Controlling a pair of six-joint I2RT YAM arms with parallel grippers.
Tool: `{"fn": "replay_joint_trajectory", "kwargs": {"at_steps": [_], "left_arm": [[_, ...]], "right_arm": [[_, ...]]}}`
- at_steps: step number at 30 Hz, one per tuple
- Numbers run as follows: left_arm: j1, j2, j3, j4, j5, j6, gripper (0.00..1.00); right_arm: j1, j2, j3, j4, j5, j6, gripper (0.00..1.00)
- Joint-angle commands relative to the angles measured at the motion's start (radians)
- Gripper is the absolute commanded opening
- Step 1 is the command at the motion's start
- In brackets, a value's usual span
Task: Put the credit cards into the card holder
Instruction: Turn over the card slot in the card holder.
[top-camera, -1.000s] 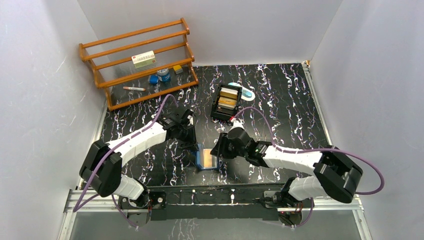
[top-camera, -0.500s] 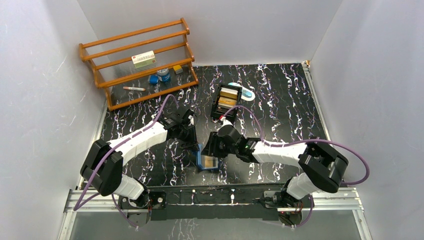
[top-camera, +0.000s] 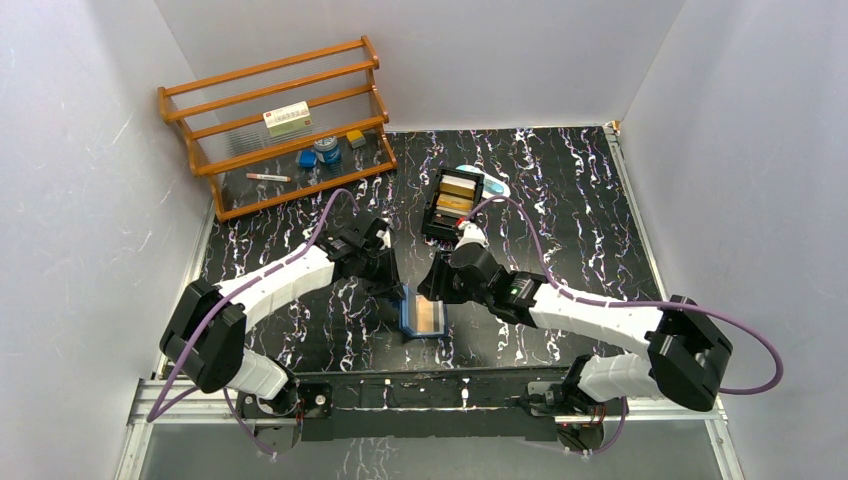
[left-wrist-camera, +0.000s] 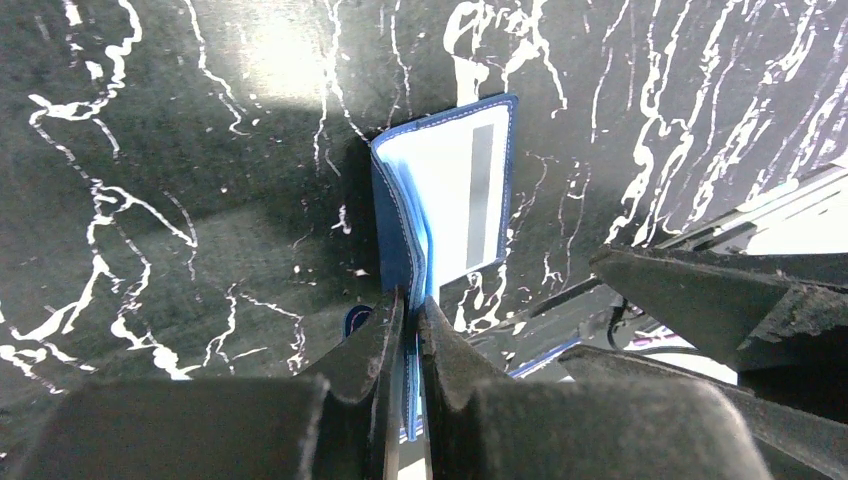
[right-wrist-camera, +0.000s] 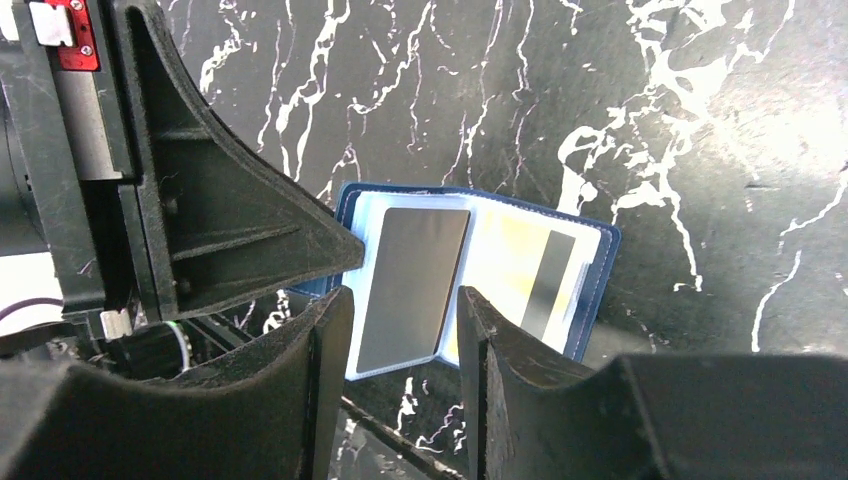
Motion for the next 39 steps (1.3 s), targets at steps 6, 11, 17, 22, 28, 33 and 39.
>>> {"fn": "replay_joint_trajectory", "kwargs": {"at_steps": [6, 11, 17, 22, 28, 33, 39], "left_arm": [[-0.005, -0.042, 0.009, -0.005, 0.018, -0.035, 0.00], [-0.005, -0.037, 0.013, -0.007, 0.028, -0.035, 0.00], [-0.005, -0.034, 0.010, -0.007, 0.028, -0.031, 0.00], [-0.005, -0.033, 0.013, -0.008, 0.027, -0.030, 0.00], [-0.005, -0.031, 0.009, -0.007, 0.028, -0.031, 0.00], [-0.005, -0.034, 0.005, -0.007, 0.026, -0.027, 0.00], [-0.003, -0.027, -0.018, -0.012, -0.011, 0.023, 0.00]], "right_arm": [[-0.001, 0.077, 0.081, -0.021, -0.054, -0.044, 0.52], [-0.001, 0.121, 0.059, 0.094, -0.137, -0.005, 0.52], [0.001, 0.155, 0.045, 0.129, -0.179, 0.013, 0.54], [0.002, 0.173, 0.044, 0.083, -0.150, 0.016, 0.53], [0.002, 0.193, 0.035, 0.035, -0.108, 0.005, 0.48], [0.002, 0.183, 0.048, -0.049, -0.043, -0.017, 0.47], [0.000, 0.092, 0.026, -0.175, 0.065, -0.029, 0.48]]}}
